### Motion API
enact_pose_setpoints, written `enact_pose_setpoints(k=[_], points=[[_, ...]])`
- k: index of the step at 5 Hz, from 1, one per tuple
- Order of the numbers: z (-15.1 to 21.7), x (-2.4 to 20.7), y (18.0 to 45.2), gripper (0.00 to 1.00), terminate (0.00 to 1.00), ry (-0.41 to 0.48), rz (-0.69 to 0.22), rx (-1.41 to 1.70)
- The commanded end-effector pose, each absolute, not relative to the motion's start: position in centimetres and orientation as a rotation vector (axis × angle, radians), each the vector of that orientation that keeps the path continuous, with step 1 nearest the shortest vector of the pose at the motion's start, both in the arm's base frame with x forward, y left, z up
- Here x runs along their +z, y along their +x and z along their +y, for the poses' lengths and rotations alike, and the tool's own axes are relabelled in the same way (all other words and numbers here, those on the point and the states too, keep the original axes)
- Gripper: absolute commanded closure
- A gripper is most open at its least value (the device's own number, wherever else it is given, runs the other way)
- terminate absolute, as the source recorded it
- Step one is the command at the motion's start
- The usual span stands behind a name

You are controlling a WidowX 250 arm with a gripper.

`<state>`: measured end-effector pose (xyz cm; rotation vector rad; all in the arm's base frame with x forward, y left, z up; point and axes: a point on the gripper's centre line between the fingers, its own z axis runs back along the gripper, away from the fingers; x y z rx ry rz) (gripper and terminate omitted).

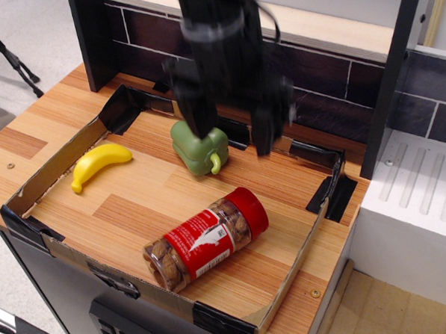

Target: Topple basil bottle

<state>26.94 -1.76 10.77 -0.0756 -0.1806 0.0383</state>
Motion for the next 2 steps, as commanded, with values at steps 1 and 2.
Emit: enact_pose_setpoints(k=[1, 2], points=[[-0.35, 13.42, 28.18, 0.00, 0.00, 0.008, -0.265, 0.175], [-0.35, 13.42, 28.18, 0.00, 1.00, 0.008, -0.265, 0.175]])
